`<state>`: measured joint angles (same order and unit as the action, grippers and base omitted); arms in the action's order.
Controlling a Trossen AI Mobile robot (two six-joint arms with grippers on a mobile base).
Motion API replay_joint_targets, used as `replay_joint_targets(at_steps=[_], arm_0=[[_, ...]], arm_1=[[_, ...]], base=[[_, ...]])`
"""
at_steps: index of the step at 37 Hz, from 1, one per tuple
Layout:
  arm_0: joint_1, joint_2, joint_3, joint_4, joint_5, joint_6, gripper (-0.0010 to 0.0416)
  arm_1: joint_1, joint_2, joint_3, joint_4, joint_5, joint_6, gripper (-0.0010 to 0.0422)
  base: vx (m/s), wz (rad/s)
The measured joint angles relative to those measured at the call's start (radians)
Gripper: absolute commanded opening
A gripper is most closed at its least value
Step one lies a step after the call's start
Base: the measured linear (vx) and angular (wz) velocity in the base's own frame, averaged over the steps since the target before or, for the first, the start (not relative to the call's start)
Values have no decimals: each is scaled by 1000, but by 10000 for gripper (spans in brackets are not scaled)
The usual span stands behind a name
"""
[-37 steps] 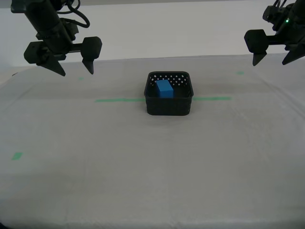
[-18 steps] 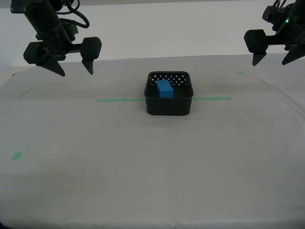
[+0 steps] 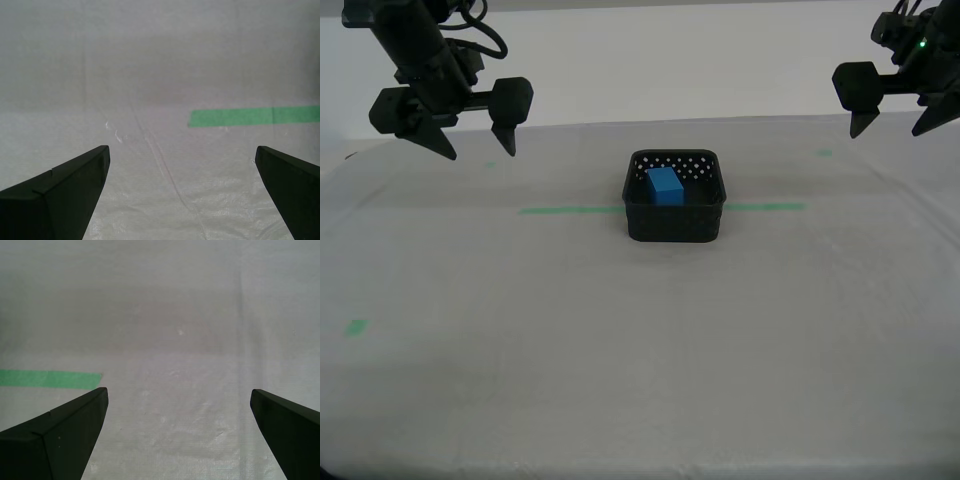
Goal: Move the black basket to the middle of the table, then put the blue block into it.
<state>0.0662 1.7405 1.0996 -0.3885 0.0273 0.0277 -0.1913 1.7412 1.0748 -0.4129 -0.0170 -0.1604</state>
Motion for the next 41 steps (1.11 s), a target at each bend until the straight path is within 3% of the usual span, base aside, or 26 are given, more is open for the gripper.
replay_joint_targets(at_steps=[41], arm_0=[[0,0,0,0,0,0,399]], arm_1=[[0,0,0,0,0,0,400]], base=[[0,0]])
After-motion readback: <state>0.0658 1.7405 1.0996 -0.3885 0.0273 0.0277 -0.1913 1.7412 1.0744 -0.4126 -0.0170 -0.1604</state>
